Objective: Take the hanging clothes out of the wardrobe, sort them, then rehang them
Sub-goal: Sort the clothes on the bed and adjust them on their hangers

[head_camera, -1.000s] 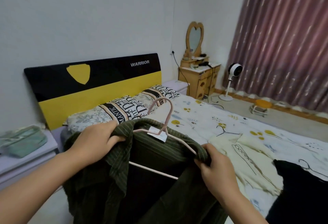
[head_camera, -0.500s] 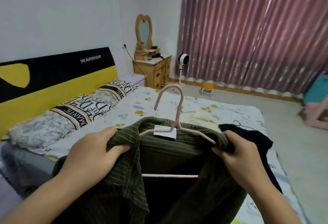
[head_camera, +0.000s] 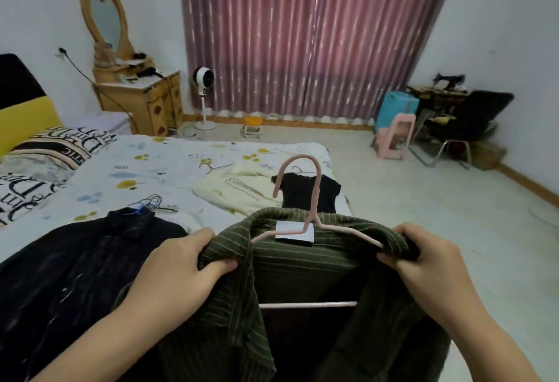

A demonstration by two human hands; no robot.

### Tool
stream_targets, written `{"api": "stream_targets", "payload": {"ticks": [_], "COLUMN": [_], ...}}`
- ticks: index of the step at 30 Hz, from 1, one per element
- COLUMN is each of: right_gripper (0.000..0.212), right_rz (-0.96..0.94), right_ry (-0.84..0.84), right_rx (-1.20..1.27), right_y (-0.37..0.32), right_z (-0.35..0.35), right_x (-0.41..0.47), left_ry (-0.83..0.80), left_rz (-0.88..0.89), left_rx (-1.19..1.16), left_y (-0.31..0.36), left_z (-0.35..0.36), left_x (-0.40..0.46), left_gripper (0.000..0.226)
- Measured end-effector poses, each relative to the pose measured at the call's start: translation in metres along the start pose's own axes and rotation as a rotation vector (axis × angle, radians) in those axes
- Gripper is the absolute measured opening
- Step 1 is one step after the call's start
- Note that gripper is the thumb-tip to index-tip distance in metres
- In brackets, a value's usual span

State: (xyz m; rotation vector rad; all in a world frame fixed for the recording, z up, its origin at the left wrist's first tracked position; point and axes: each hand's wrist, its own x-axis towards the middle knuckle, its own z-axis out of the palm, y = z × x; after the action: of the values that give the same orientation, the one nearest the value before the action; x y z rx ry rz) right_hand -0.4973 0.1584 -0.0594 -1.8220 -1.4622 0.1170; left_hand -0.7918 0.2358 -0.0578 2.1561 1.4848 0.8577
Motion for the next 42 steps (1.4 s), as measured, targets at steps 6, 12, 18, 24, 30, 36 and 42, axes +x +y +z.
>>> {"api": "stream_targets", "payload": {"ticks": [6, 12, 18, 24, 30, 36, 42], "right_gripper": [0.023, 0.032, 0.032, 0.035, 0.036, 0.027, 0.017], "right_rz": [0.112, 0.183, 0.246, 0.297, 0.329, 0.312, 0.28], "right_ry": [0.012, -0.074, -0.255, -0.351, -0.338, -0.245, -0.358], "right_rx": [-0.06, -0.095, -0.13, -0.125, -0.139, -0.164, -0.438], "right_y": [0.061, 0.132, 0.184, 0.203, 0.205, 0.211, 0.254], "right_z": [-0.028, -0.027, 0.019, 0.077, 0.143, 0.22, 0.325], "right_x": [0.012, 0.043, 0.082, 0.135, 0.215, 0.294, 0.323], "left_ry": [-0.093, -0.161, -0.225, -0.215, -0.176, -0.077, -0.112], "left_rz": [0.009, -0.057, -0.22, -0.295, -0.315, -0.361, -0.356], "left_rx": [-0.066, -0.088, -0.136, -0.102, -0.085, -0.064, -0.004], "left_y": [0.037, 0.049, 0.018, -0.021, -0.067, -0.122, -0.199], "left_z": [0.069, 0.144, 0.214, 0.247, 0.262, 0.279, 0.34], "left_x": [0.019, 0.044, 0.06, 0.111, 0.204, 0.295, 0.349], "left_gripper": [0.022, 0.013, 0.006, 0.009, 0.011, 0.018, 0.016]}}
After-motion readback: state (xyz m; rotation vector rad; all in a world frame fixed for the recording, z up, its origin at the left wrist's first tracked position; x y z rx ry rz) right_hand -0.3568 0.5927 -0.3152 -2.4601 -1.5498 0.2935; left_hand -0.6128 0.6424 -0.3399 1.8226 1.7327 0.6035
